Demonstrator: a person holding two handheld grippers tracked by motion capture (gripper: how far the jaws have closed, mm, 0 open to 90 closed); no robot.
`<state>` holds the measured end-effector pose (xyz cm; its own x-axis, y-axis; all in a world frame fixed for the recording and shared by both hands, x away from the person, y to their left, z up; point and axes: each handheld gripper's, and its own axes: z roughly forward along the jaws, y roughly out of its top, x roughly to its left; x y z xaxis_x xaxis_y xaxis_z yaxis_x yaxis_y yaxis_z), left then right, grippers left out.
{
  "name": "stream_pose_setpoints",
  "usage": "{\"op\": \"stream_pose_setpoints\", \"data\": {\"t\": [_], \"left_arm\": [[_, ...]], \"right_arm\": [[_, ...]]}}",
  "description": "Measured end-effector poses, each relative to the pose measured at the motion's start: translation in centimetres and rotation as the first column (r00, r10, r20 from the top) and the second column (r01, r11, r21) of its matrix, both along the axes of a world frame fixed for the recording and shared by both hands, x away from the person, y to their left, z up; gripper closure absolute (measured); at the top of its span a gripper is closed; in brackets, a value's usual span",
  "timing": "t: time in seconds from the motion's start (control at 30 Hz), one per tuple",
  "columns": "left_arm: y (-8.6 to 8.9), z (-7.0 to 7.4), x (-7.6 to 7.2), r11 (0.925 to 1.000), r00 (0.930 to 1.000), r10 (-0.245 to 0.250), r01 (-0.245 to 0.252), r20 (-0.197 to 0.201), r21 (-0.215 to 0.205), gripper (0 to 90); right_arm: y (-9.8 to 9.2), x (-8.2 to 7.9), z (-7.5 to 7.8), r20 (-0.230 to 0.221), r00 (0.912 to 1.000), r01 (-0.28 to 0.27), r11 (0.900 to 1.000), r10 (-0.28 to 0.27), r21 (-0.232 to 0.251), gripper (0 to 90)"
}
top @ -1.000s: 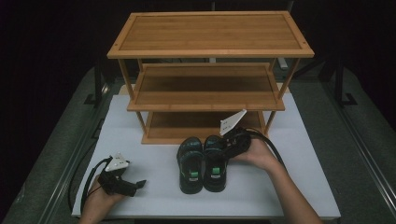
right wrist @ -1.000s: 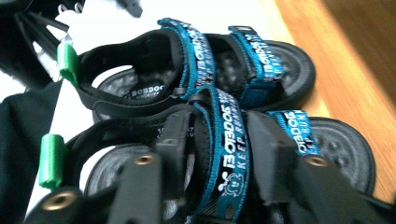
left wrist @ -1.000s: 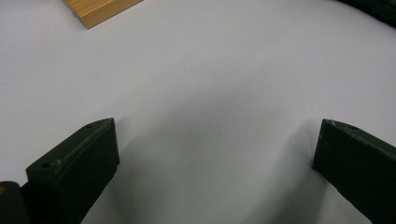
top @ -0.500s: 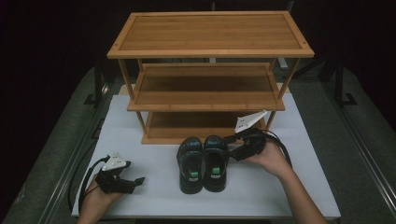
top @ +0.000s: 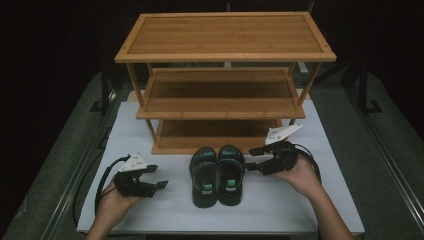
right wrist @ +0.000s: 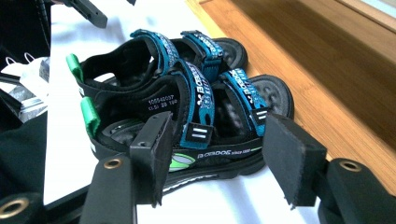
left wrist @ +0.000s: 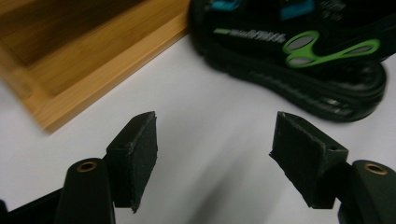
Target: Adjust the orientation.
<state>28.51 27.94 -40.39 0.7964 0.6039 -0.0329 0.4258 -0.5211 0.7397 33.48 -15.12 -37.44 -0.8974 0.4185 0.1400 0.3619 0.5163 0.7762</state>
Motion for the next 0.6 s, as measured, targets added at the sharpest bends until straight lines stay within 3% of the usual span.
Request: {"op": "stream_pose_setpoints", "data": {"t": [0.37, 0.6], "left_arm": [[-3.2, 2.5, 1.5, 0.9938, 0.9947, -0.102, 0.103, 0.012, -0.044, 33.2], [-6.0, 3.4, 2.3, 0.9856, 0.986, -0.166, 0.166, 0.01, -0.029, 33.2]], "right_arm": [[0.3, -0.5, 0.1, 0.001, 1.0, 0.001, 1.0, -0.001, 0.003, 43.7], [0.8, -0.7, 0.0, -0.002, 1.0, -0.004, 1.0, 0.004, 0.003, 44.6]]}}
